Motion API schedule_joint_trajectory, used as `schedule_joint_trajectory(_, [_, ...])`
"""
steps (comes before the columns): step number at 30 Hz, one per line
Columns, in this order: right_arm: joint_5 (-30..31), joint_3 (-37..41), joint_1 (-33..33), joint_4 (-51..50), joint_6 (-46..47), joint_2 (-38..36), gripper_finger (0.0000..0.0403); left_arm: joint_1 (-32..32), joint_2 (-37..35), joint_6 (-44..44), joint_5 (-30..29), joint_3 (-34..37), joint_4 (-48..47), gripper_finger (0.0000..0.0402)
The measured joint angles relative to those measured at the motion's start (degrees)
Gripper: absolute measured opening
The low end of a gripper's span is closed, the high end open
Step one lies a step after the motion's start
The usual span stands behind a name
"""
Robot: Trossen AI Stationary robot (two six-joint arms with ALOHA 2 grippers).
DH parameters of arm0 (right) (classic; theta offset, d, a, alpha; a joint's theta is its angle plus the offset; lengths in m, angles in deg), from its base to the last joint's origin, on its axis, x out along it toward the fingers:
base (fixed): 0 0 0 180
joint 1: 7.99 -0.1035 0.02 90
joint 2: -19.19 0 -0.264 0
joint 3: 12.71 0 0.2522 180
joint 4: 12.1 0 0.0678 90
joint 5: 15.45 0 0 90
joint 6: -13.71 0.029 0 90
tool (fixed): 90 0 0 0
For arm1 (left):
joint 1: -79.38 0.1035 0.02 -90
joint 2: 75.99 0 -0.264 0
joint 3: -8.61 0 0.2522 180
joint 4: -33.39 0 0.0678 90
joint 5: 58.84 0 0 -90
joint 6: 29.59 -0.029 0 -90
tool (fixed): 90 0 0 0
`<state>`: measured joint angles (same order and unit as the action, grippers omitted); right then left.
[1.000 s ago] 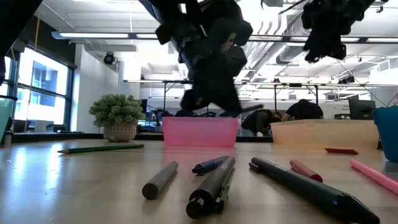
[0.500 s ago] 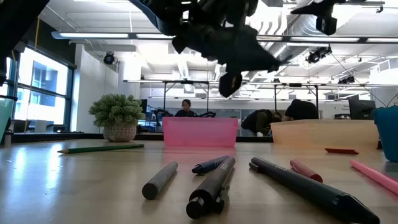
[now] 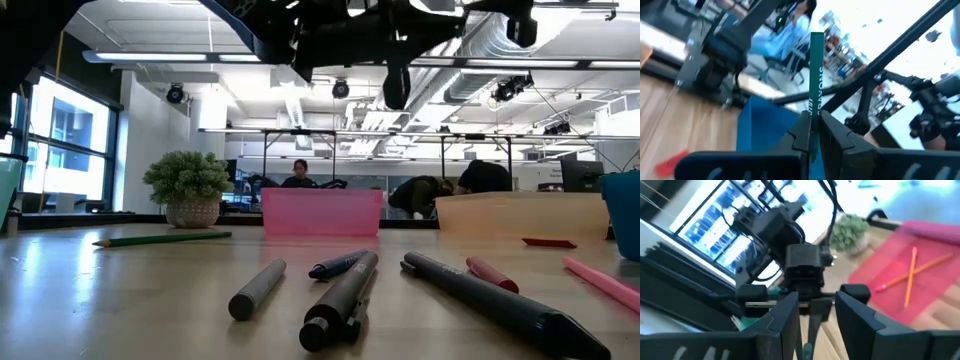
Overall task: Sort crayons/erasers/pens/pencils in bins
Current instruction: Put the green crayon into the blue bin
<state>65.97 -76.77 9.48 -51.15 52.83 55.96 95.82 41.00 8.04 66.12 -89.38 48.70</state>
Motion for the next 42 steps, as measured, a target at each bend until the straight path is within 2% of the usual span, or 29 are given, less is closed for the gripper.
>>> schedule_joint_trajectory(4, [0.34,0.00,-1.35,4.76,1.23,0.45,0.0122,0.91,0.00,3.14,0.01,0.00,4.28,0.0007])
schedule_joint_trajectory(10, [6.04,0.00,-4.51,5.71,1.59,2.40,0.0122,1.66,0.00,5.29,0.08,0.00,8.59,0.0007])
schedule_joint_trajectory(26, [10.47,0.00,-11.69,5.98,2.45,7.46,0.0122,1.89,0.00,4.83,0.12,0.00,8.59,0.0007])
schedule_joint_trajectory(33, [15.53,0.00,-14.34,1.33,2.46,7.54,0.0119,2.04,0.00,3.90,-0.05,0.00,8.58,0.0007])
schedule_joint_trajectory(37, [17.19,0.00,-15.34,0.60,2.20,7.54,0.0092,2.04,0.00,3.63,-0.05,0.00,8.54,0.0007])
schedule_joint_trajectory(42, [17.38,0.00,-15.47,0.75,2.68,7.66,0.0031,2.04,0.00,3.65,-0.35,0.00,8.45,0.0008])
